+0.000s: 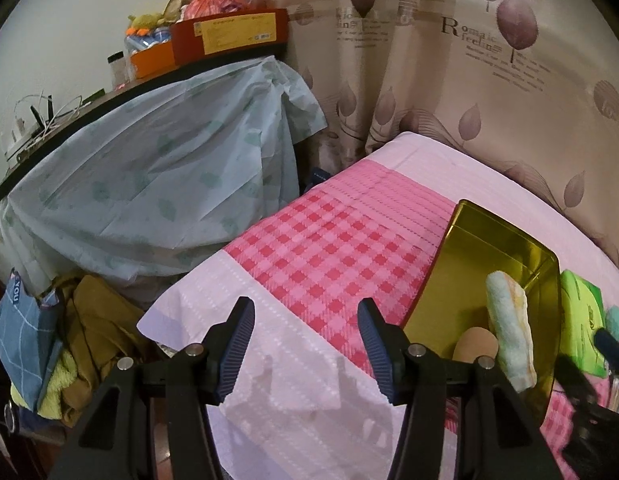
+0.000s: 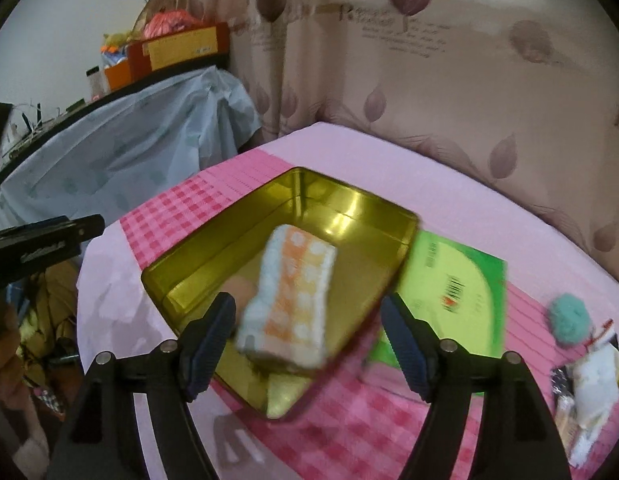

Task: Organize soft objects
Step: 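Lower the towel into the gold tin and open the right gripper, then grasp the yellow plush toy with the right gripper and lift it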

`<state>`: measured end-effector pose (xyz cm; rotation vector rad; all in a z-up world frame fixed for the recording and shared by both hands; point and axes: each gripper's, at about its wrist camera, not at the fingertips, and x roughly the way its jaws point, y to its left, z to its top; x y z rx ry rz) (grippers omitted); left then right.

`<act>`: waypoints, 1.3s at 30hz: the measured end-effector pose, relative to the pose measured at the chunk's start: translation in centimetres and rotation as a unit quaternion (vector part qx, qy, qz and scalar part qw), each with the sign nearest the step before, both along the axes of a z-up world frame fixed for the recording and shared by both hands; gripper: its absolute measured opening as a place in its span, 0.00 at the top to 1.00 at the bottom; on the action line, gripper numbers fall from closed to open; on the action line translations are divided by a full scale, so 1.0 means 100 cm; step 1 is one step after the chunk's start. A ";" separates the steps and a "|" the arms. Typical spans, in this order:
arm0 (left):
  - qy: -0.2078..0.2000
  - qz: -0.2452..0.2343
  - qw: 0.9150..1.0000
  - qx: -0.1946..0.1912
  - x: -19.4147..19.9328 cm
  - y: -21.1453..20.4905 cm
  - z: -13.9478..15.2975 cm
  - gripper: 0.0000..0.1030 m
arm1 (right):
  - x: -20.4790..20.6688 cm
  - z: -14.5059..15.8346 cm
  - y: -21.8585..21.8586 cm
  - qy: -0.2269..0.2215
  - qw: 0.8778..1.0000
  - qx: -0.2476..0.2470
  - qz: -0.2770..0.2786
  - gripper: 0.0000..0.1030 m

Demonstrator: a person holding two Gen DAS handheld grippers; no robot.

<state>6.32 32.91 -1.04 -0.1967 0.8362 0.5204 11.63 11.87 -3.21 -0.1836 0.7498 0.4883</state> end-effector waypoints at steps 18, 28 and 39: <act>0.003 -0.029 0.999 0.025 0.004 -0.019 -0.002 0.47 | 0.000 0.010 -0.274 -0.029 0.967 -0.020 -0.252 0.29; 0.003 -0.115 0.992 0.055 0.008 -0.069 -0.001 0.47 | 0.034 -0.042 -0.375 0.009 0.948 -0.017 -0.317 0.29; 0.017 -0.243 0.969 0.029 0.031 -0.174 -0.005 0.47 | 0.067 -0.071 -0.402 0.028 0.948 -0.005 -0.317 0.27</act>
